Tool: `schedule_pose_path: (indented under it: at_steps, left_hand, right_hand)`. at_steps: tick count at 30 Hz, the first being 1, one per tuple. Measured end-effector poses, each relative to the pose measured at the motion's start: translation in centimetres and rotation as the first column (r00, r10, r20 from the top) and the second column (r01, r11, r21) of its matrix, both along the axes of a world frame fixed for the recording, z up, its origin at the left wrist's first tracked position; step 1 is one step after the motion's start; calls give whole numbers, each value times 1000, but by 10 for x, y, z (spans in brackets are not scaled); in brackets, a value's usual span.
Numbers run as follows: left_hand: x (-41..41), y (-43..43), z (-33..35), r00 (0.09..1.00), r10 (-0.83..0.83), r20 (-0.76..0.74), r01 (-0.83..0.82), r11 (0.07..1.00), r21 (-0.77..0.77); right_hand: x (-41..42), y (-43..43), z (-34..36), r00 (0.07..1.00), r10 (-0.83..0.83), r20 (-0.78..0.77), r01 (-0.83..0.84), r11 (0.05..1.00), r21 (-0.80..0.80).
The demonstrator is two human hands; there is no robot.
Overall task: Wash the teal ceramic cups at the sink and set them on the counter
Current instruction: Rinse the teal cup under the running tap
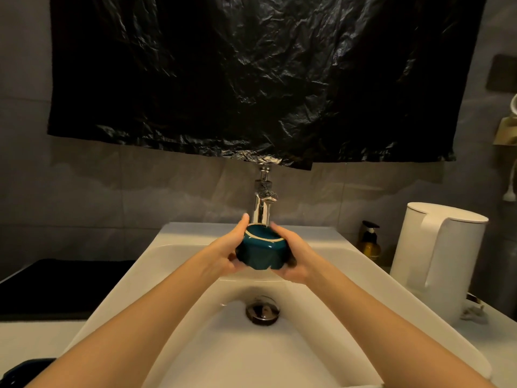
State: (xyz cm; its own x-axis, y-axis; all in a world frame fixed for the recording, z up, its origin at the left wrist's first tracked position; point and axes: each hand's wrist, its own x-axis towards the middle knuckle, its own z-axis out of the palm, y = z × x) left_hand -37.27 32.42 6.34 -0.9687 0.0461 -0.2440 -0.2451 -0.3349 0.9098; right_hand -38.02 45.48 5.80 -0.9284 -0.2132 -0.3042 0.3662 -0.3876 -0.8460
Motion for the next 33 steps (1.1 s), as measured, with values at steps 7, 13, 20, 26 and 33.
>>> schedule_pose_path:
  at_steps: [7,13,20,26,33]
  left_hand:
    - [-2,11,1,945,-193,-263,225,969,99]
    - [2,24,-1,962,-81,-260,106,991,84]
    - [5,15,-1,995,-83,49,78,992,101]
    - [0,-4,-1,967,-220,129,237,962,-137]
    - [-2,3,-4,995,-74,65,76,997,-29]
  right_hand:
    - [7,14,4,980,-184,79,195,966,-168]
    - [6,15,-3,985,-173,23,174,980,-98]
    - [1,17,-2,994,-40,-101,53,991,125]
    - [7,22,7,994,96,-50,-76,947,312]
    - [-3,7,-3,986,9,-168,10,994,109]
